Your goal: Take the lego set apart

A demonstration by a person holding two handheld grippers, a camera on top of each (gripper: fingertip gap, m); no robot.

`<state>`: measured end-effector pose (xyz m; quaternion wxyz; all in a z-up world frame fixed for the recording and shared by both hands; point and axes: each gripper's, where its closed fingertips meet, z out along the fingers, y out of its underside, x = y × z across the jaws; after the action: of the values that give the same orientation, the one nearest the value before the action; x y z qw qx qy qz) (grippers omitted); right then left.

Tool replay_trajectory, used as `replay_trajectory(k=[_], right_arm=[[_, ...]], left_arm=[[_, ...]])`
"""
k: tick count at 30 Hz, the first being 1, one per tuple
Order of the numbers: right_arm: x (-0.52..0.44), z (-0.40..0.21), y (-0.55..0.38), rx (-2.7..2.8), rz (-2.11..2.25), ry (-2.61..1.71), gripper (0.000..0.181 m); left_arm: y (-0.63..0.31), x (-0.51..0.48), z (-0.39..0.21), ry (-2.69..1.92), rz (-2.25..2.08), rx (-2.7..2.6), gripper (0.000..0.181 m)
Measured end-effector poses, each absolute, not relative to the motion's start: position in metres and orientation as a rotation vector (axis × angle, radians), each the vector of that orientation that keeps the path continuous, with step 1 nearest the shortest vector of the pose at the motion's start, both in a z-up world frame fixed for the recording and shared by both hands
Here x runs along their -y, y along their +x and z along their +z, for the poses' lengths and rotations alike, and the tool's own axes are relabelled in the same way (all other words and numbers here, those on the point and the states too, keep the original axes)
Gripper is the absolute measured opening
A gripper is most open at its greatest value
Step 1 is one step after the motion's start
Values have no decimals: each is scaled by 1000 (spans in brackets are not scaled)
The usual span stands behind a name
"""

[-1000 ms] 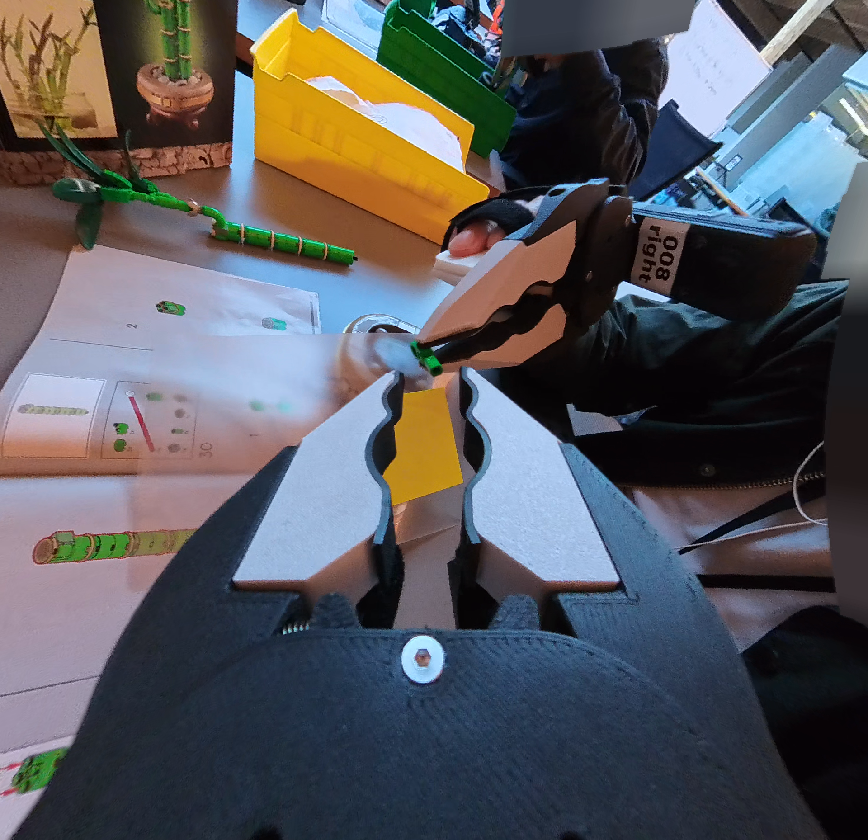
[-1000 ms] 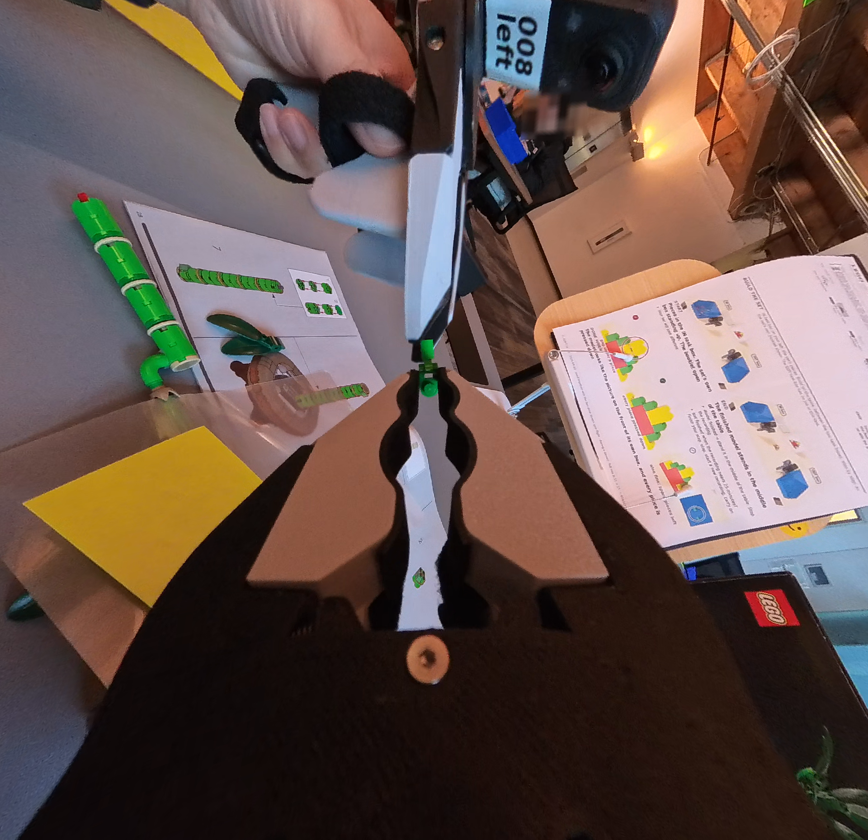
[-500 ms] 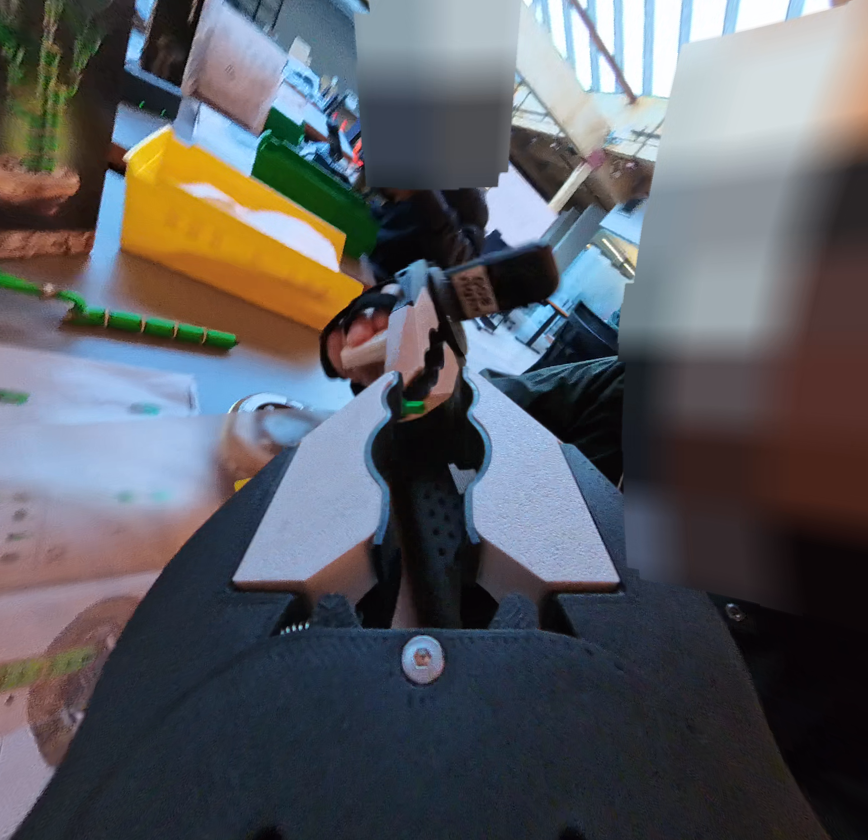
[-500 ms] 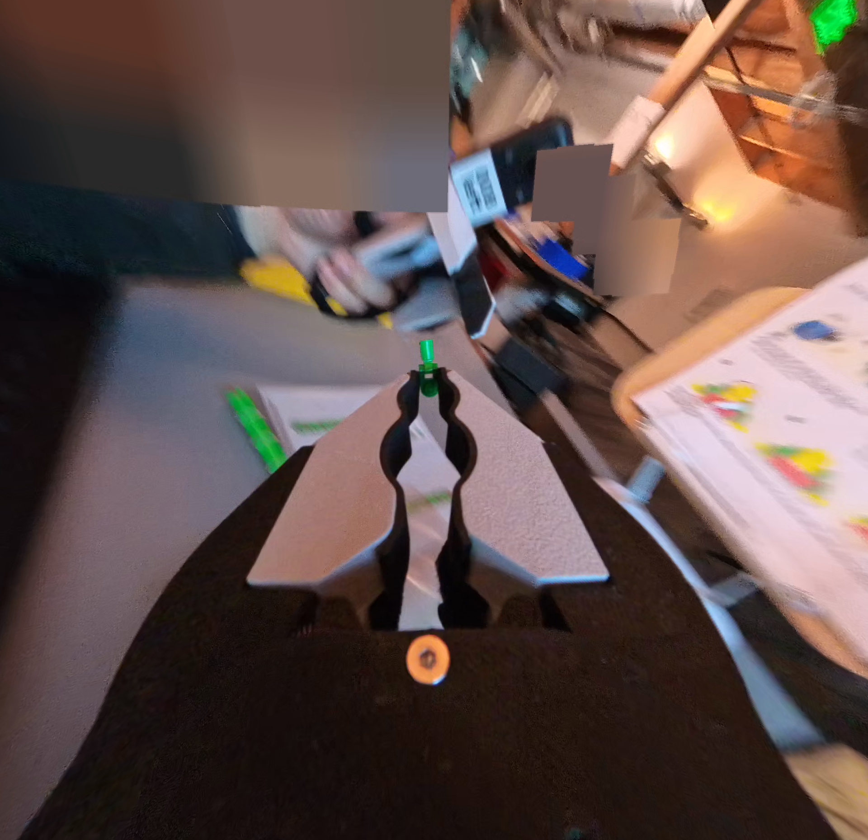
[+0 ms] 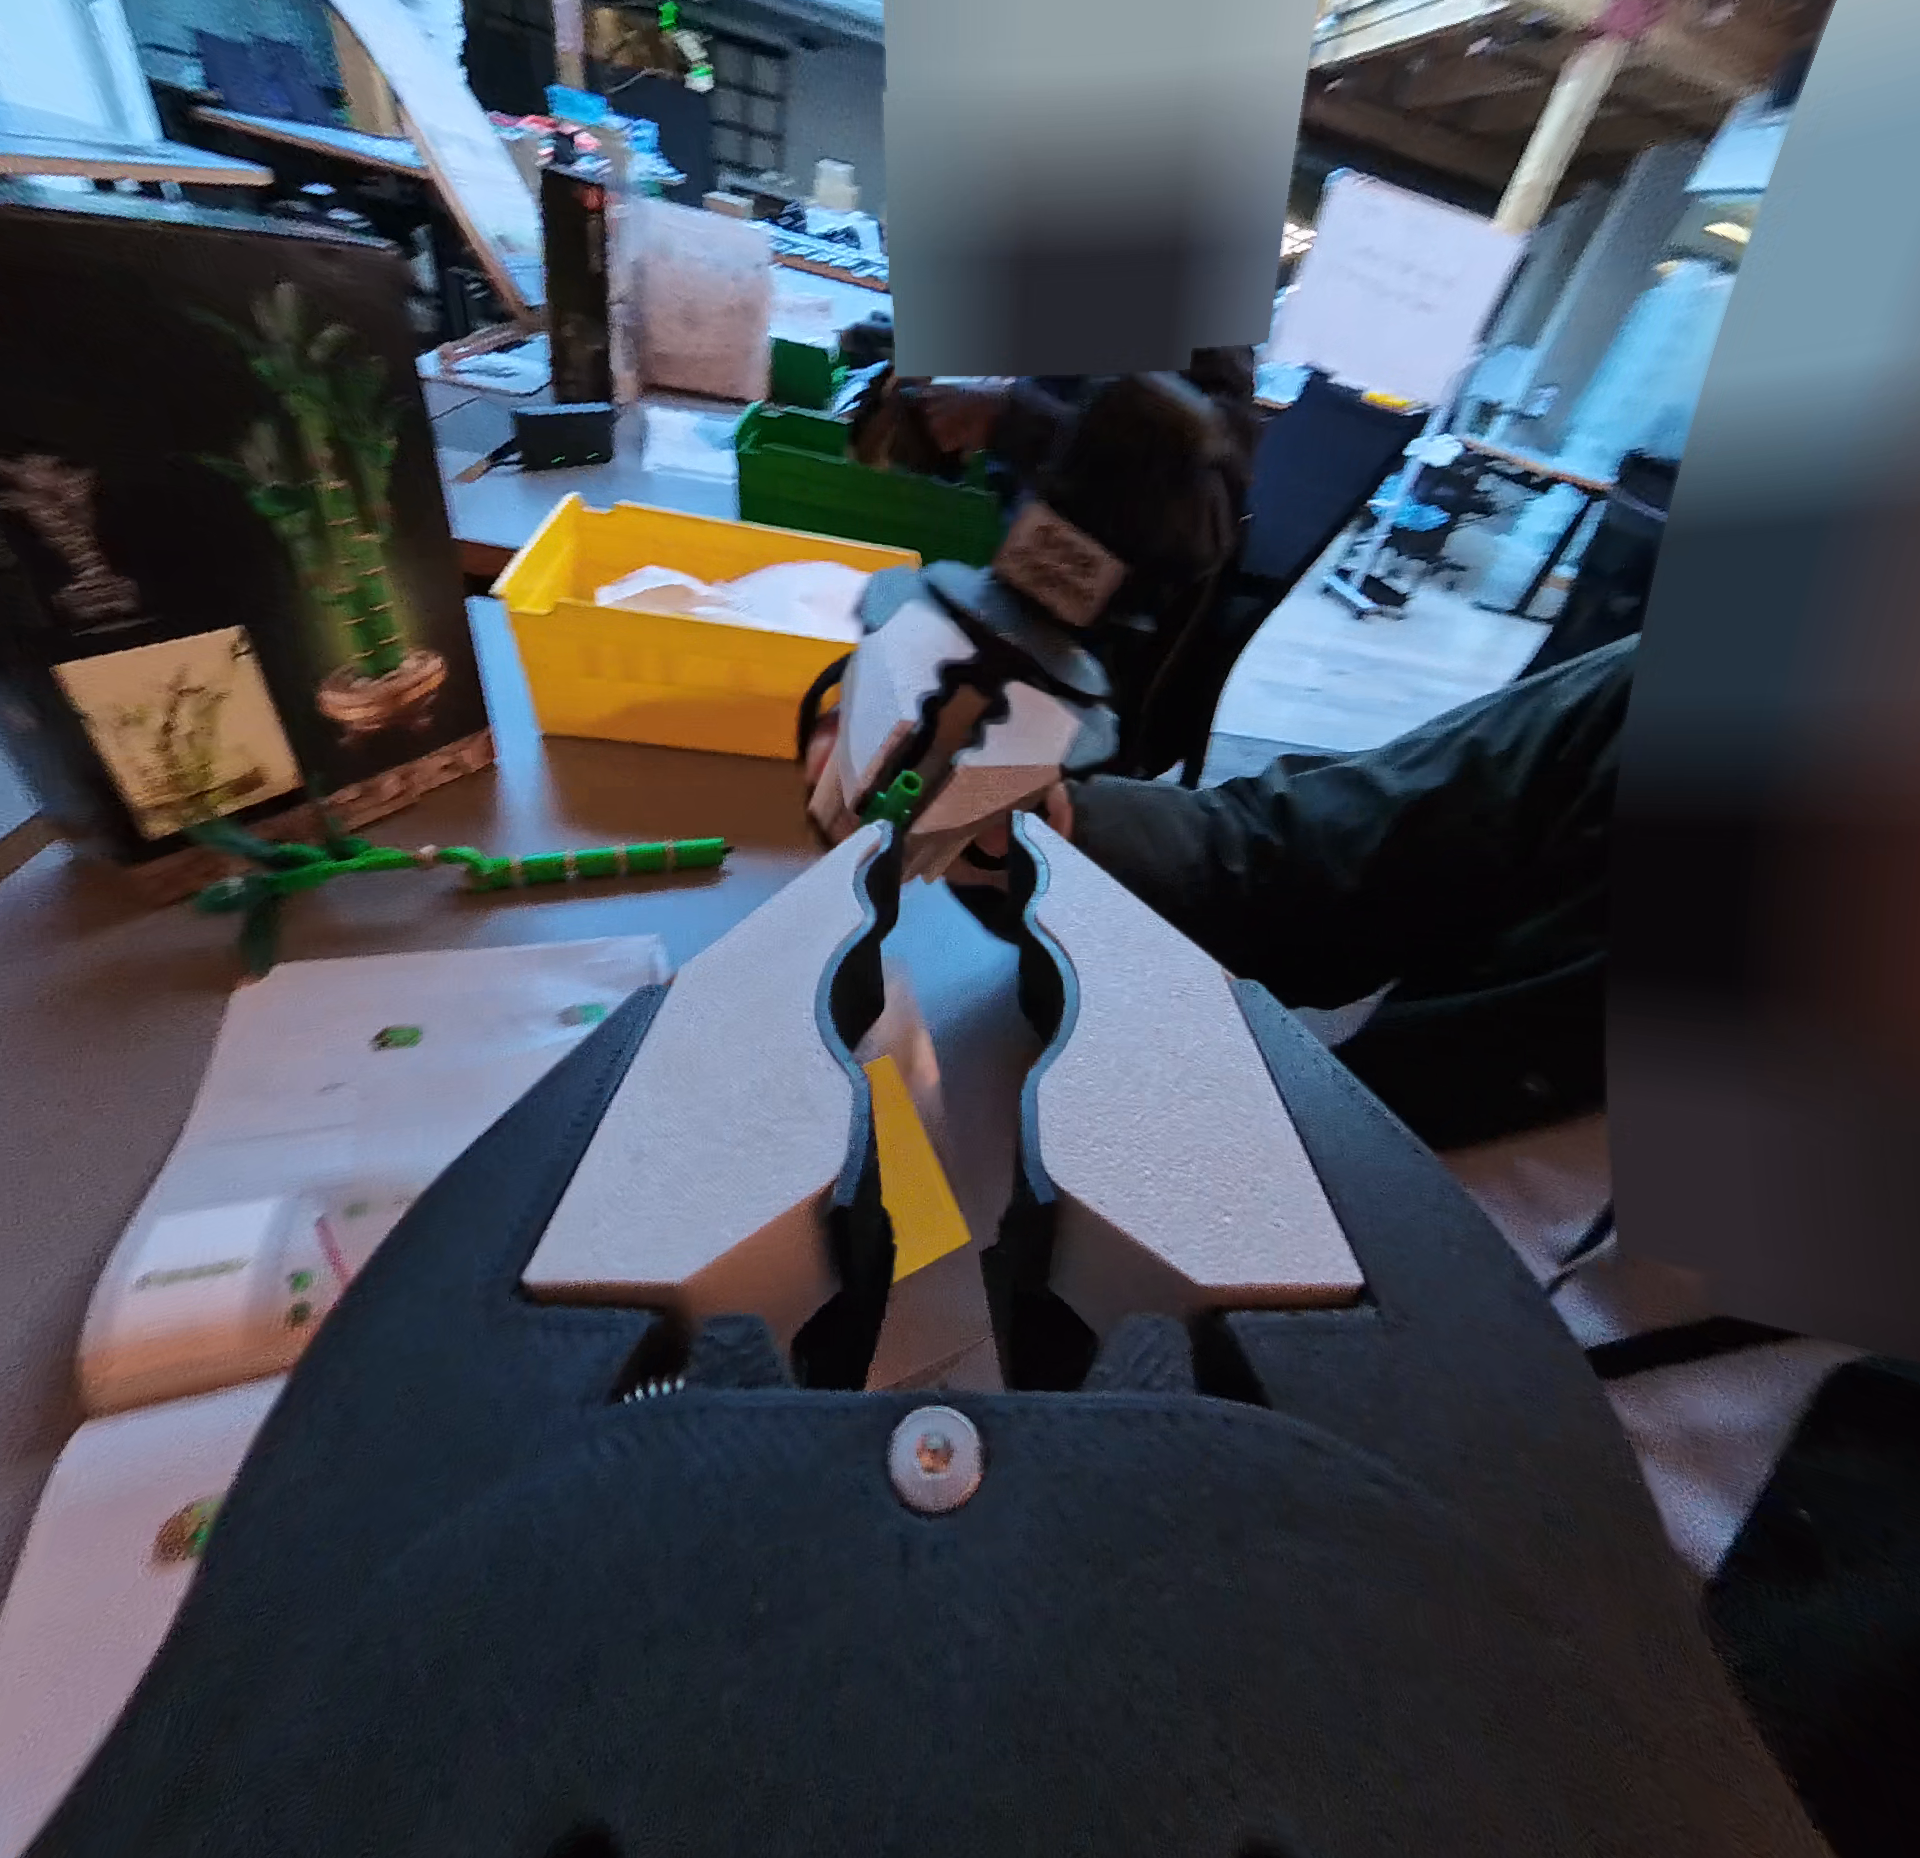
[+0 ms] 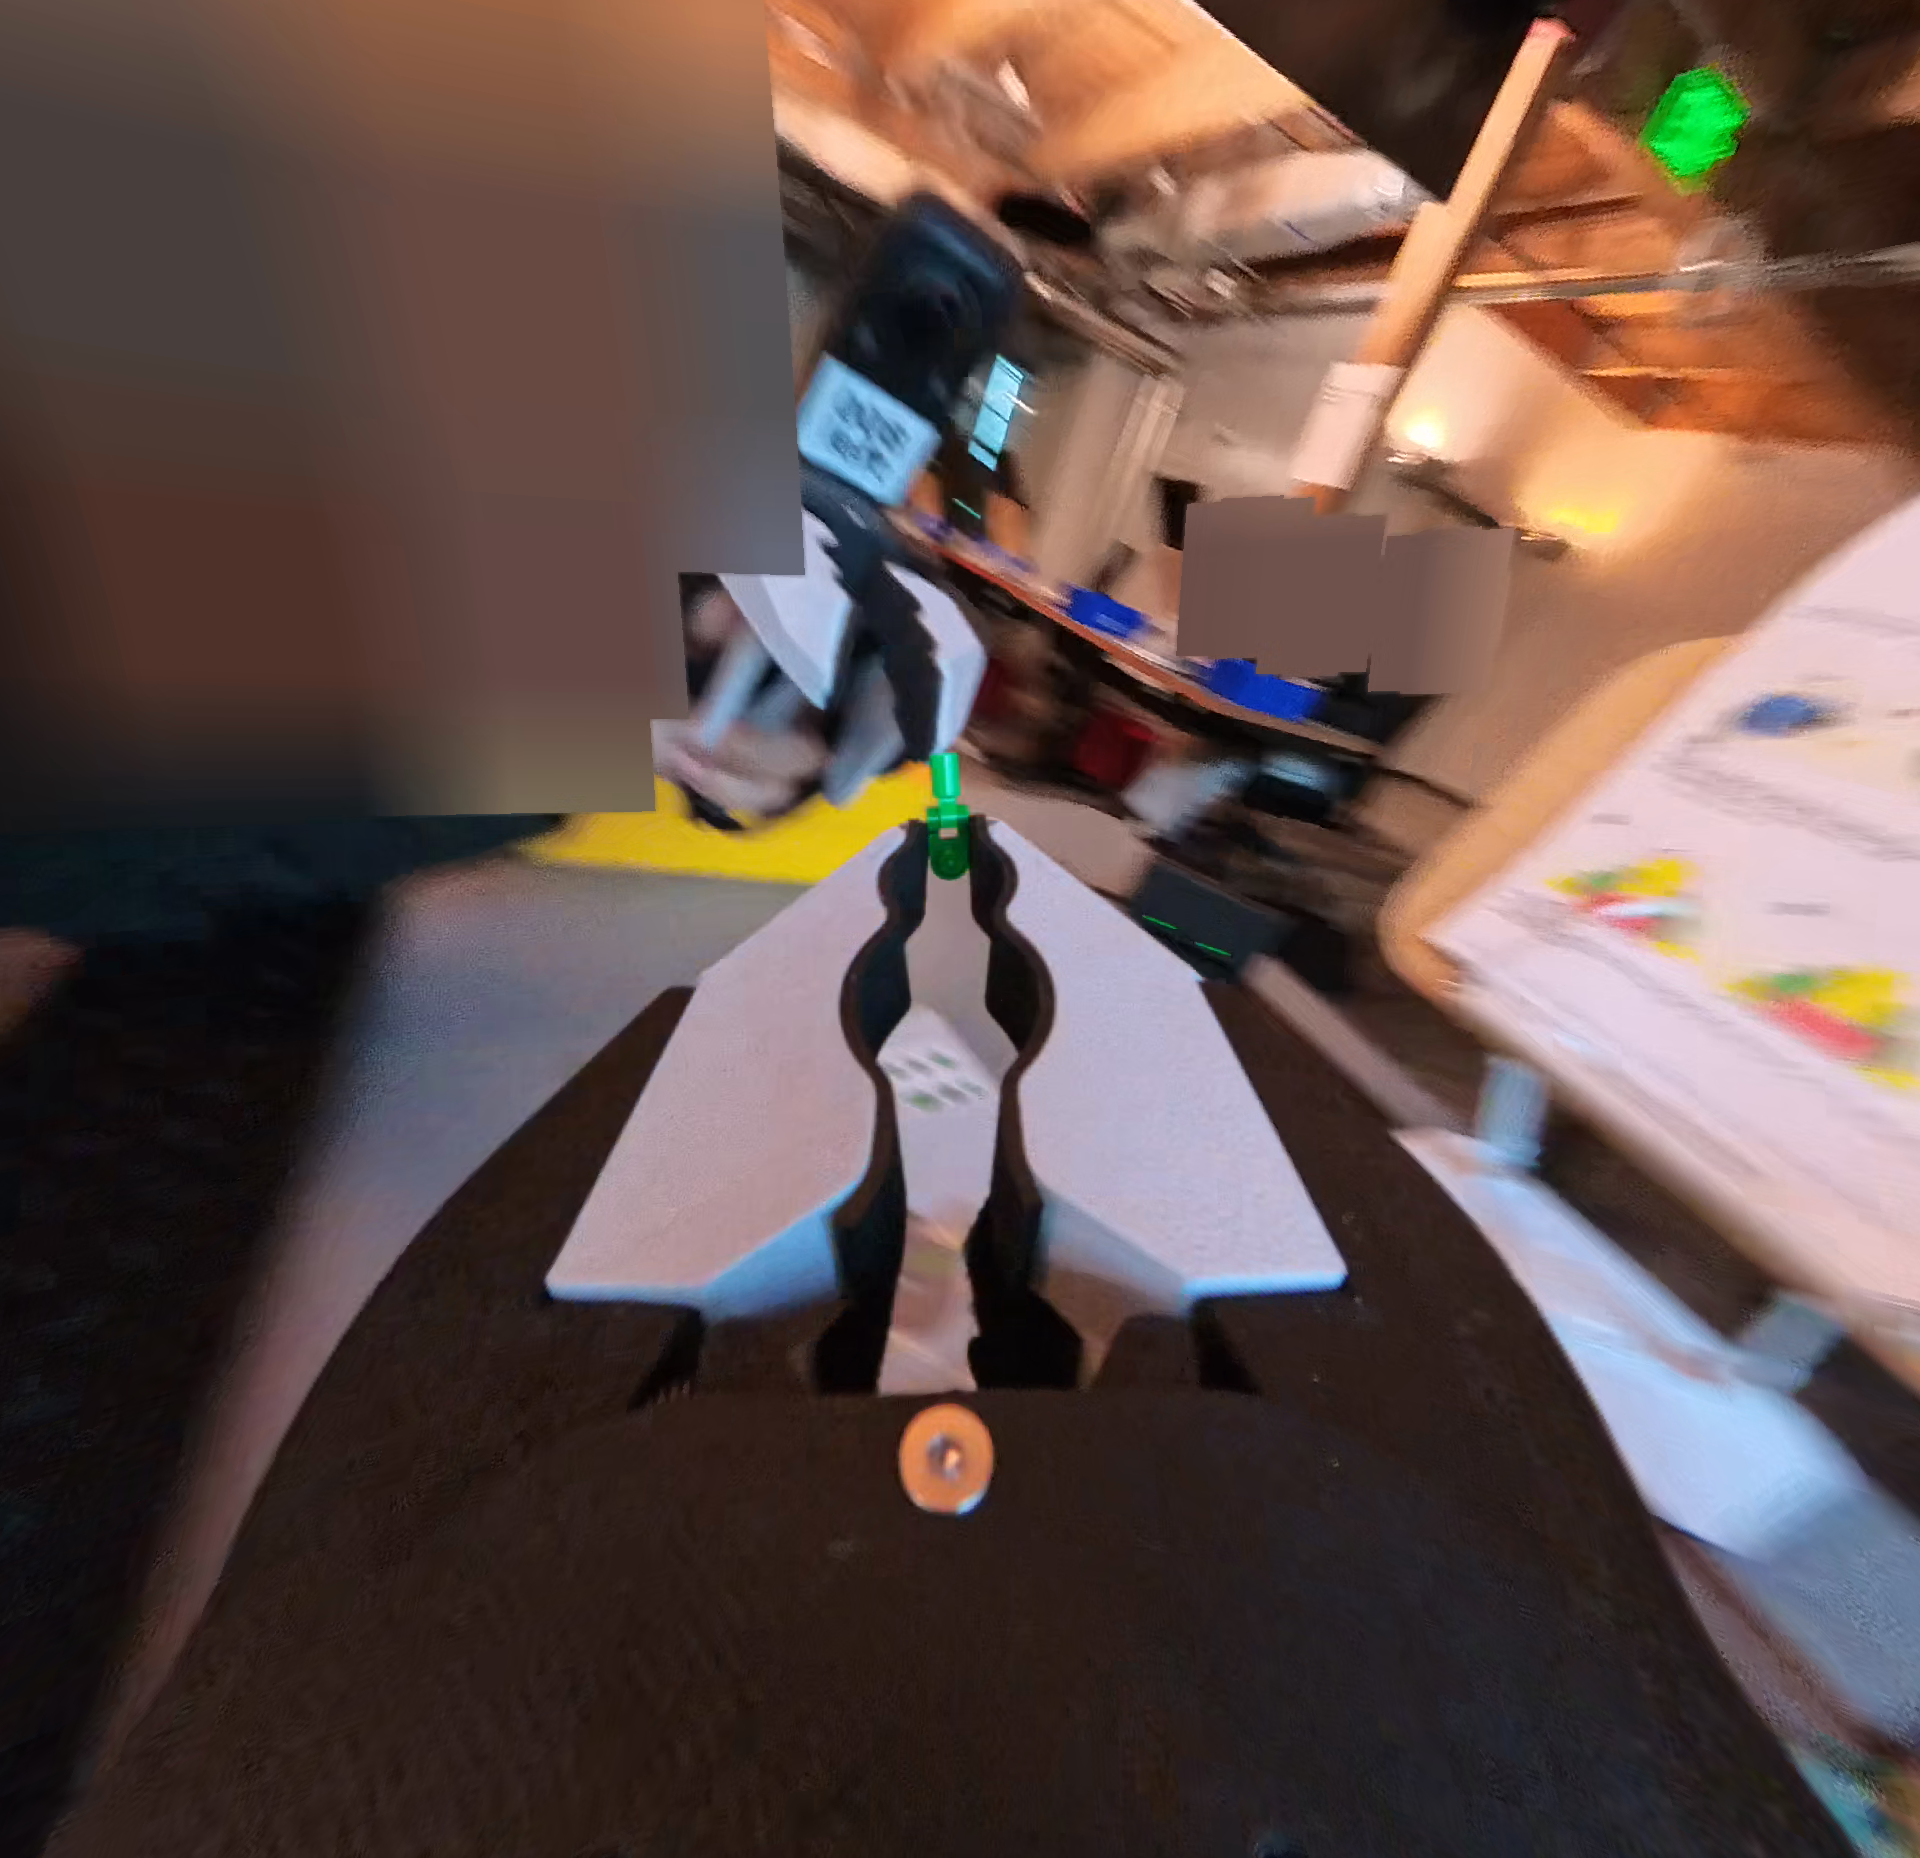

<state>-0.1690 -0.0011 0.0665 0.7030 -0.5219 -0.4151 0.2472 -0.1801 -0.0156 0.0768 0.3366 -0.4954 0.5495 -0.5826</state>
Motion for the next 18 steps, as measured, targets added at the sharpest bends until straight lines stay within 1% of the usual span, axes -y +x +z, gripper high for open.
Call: replay_trajectory(k=[3, 6, 8, 9, 10, 15, 17, 18], right_arm=[[-11, 54, -166, 1024, 79, -1134, 6], [-13, 44, -173, 1107, -143, -1092, 6], [-15, 36, -176, 1143, -219, -1096, 6], [-17, 34, -176, 1151, -248, -1100, 6], [-19, 31, -175, 1159, -275, -1104, 6], [-19, 35, -175, 1132, -288, -1072, 7], [-13, 52, -172, 1055, -251, -996, 26], [-8, 58, -171, 1038, -211, -964, 28]], left_arm=[[-177, 6, 68, -1378, -1493, -1406, 23], [-171, -6, 47, -1507, -1385, -1412, 26], [-168, -11, 36, -1541, -1286, -1428, 22], [-168, -10, 32, -1547, -1259, -1450, 11], [-167, -10, 29, -1553, -1237, -1466, 6], [-169, -11, 30, -1537, -1240, -1466, 4], [-171, -9, 36, -1482, -1278, -1475, 3], [-172, -8, 38, -1421, -1268, -1499, 3]])
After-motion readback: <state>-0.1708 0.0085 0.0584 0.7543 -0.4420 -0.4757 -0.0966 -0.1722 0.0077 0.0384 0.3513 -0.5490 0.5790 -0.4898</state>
